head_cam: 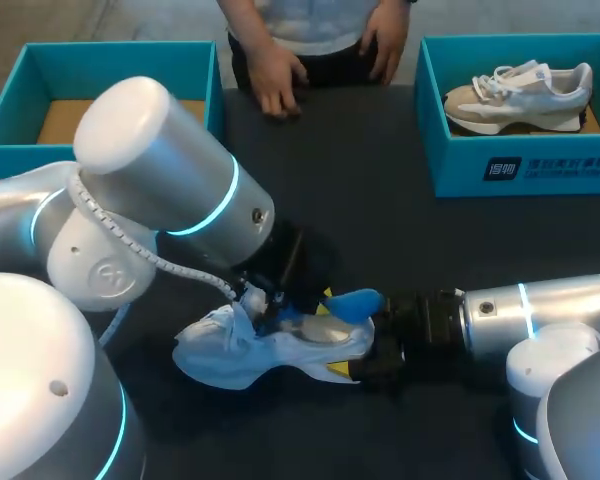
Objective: Take the shoe out of the shoebox, open the shoe tongue, remove and reinsert the insole, then place the shoe into the shoebox
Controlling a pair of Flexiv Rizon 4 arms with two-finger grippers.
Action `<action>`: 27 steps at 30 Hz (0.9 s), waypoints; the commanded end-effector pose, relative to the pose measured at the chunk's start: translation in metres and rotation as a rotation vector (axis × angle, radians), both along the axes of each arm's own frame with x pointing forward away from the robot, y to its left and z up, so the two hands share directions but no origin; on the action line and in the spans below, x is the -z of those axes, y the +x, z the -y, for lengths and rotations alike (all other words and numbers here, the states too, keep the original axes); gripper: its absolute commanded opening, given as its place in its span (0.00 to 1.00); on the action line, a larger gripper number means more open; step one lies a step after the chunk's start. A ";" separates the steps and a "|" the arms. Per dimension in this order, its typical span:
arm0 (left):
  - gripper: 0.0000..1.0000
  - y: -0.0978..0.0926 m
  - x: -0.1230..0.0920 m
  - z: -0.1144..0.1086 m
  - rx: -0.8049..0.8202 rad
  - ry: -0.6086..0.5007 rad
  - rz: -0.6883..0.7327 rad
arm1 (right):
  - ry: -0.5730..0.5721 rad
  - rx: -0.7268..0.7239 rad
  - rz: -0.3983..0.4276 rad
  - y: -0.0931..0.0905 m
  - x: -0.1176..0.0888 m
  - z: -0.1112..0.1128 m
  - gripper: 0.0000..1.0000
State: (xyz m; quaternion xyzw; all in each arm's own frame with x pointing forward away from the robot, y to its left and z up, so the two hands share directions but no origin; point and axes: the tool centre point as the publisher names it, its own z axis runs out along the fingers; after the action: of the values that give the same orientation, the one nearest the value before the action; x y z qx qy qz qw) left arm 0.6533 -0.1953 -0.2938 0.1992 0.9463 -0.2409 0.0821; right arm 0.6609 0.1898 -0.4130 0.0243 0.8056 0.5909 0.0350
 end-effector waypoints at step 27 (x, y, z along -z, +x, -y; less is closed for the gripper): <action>0.76 -0.001 -0.006 -0.013 0.035 0.004 -0.058 | -0.003 0.002 0.000 -0.001 0.000 -0.001 0.00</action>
State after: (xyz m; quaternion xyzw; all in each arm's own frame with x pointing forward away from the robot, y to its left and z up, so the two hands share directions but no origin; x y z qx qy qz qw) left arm 0.6581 -0.1898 -0.2884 0.2075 0.9468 -0.2418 0.0449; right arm 0.6609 0.1898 -0.4130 0.0243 0.8056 0.5909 0.0349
